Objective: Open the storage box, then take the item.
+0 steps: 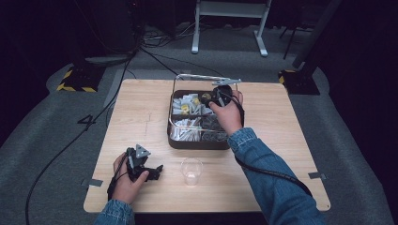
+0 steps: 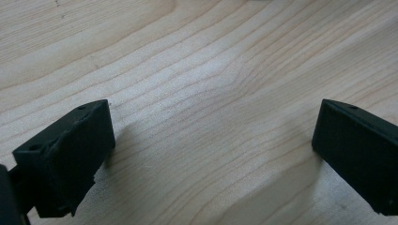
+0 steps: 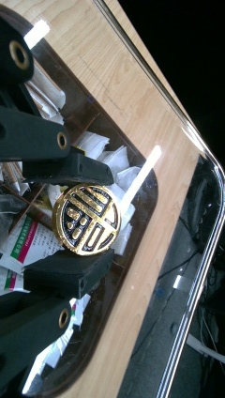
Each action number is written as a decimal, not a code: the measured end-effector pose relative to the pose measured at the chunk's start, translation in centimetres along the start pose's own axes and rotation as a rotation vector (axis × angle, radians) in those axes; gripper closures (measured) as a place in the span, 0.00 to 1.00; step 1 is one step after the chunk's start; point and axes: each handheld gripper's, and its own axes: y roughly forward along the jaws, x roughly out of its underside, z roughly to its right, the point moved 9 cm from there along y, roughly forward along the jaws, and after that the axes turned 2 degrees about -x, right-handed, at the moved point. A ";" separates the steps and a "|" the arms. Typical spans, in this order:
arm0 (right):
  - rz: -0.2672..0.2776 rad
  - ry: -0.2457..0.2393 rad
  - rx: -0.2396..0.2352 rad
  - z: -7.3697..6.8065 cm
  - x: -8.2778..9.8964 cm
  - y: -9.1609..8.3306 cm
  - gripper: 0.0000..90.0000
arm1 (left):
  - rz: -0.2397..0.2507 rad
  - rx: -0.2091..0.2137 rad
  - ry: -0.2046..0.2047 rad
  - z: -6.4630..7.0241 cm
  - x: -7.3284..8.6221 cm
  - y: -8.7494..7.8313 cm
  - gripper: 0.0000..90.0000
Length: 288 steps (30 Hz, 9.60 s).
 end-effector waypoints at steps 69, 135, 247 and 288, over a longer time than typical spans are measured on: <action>-0.033 0.148 0.257 19.5 7.6 -11.3 0.66 | -0.001 0.003 0.001 0.0 0.0 0.0 0.00; -0.110 0.201 0.263 21.6 17.7 -7.6 0.65 | -0.002 0.002 0.006 0.0 0.0 0.0 0.00; -0.029 -0.136 -0.135 0.9 9.5 -3.4 0.85 | -0.002 -0.002 0.001 0.1 0.1 -0.1 0.00; 0.129 -0.151 -0.300 -4.8 6.5 -9.8 0.85 | -0.002 -0.002 0.000 0.1 0.1 -0.1 0.00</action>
